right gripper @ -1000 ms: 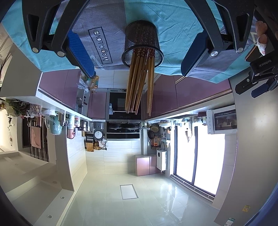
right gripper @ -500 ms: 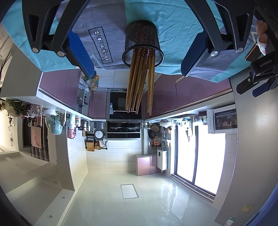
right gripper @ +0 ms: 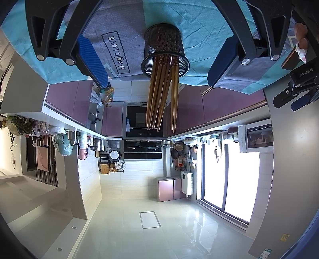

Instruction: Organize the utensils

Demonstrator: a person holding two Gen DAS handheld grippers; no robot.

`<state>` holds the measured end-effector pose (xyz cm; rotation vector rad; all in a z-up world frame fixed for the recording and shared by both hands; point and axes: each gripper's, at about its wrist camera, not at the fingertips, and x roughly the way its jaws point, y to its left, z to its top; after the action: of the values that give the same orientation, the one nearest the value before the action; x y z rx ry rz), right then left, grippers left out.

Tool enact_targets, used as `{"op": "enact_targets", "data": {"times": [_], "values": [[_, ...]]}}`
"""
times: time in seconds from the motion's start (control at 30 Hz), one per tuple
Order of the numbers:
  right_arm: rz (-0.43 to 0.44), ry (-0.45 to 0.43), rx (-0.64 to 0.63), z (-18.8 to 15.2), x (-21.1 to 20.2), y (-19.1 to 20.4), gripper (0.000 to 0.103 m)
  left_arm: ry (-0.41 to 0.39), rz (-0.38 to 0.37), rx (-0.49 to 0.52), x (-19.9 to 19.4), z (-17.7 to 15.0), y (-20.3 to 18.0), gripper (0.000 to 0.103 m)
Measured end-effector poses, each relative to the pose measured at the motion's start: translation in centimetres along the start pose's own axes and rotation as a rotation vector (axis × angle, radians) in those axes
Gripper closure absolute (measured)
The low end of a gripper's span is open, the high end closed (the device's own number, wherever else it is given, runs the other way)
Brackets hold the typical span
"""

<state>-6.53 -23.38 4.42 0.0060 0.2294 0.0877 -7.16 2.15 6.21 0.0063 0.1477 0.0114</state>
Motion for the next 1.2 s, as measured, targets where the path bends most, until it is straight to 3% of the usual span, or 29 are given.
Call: {"op": "enact_targets", "data": {"times": [1.2], "values": [[-0.015,0.002,0.017,-0.42,0.3,-0.61,0.006,0.002,0.001,-0.001,-0.11,-0.02,0.01,0.006]]}}
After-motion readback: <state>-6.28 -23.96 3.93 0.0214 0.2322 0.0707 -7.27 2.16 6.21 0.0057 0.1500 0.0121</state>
